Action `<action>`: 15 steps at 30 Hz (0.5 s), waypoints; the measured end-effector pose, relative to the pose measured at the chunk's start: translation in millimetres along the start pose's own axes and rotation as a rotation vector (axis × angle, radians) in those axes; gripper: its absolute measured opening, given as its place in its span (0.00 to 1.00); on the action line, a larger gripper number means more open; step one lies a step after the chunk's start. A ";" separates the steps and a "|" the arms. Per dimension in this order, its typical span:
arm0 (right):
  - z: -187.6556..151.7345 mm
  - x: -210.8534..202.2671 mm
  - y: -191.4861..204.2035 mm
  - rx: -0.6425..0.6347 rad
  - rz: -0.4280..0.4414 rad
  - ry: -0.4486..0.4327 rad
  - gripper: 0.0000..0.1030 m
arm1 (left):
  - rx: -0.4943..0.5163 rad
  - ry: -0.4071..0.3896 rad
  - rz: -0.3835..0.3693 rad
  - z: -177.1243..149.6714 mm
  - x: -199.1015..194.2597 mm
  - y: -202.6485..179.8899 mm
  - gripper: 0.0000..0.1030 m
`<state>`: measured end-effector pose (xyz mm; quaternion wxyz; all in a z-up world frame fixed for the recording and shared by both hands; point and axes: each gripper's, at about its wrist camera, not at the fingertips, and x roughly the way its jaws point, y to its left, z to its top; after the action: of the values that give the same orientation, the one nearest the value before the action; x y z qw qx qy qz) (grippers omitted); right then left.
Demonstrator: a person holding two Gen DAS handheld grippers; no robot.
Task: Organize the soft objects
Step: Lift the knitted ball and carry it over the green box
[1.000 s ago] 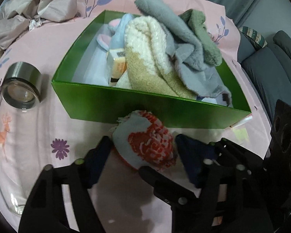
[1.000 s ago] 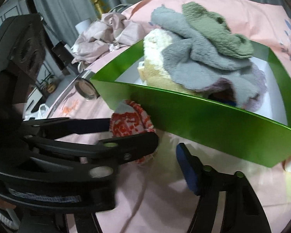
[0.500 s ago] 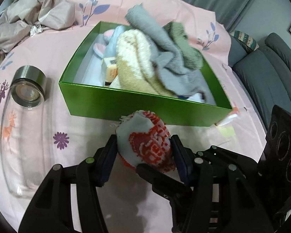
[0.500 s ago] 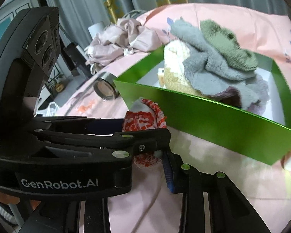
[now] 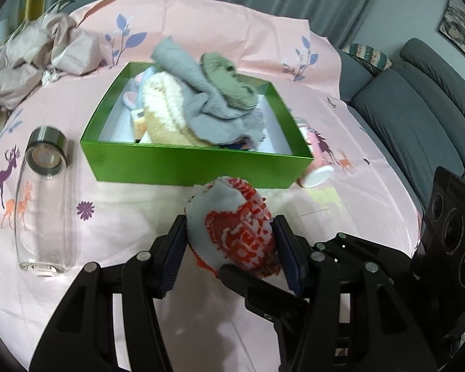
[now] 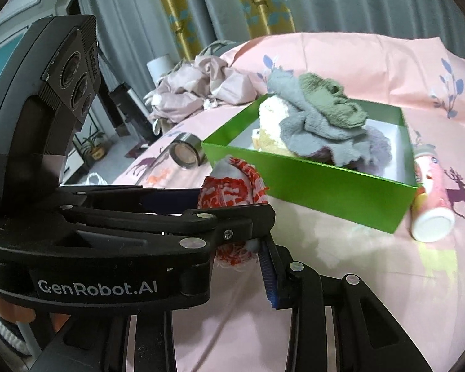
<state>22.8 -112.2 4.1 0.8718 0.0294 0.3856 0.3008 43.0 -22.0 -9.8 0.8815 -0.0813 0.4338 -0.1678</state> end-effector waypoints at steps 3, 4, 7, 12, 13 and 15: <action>2.8 -10.2 -3.1 0.008 -0.002 -0.027 0.35 | 0.025 -0.017 0.006 3.2 -4.4 -9.3 0.53; 3.9 -12.1 -3.9 0.010 -0.001 -0.034 0.35 | 0.032 -0.020 0.010 4.4 -5.5 -11.9 0.53; 6.1 -16.7 -8.1 0.024 0.004 -0.053 0.35 | 0.048 -0.028 0.024 7.4 -6.4 -18.1 0.54; 5.6 -21.8 -16.3 0.041 0.013 -0.076 0.35 | 0.071 -0.032 0.038 12.0 -4.6 -26.8 0.54; 5.8 -22.6 -17.7 0.043 0.013 -0.080 0.35 | 0.076 -0.033 0.040 12.8 -4.3 -28.0 0.54; 8.2 -23.5 -21.2 0.046 0.011 -0.088 0.35 | 0.085 -0.037 0.043 18.1 -2.9 -30.8 0.54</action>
<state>26.9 -140.9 19.2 0.8854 0.0648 0.3532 0.2952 48.7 -49.6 12.3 0.8956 -0.0375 0.4114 -0.1654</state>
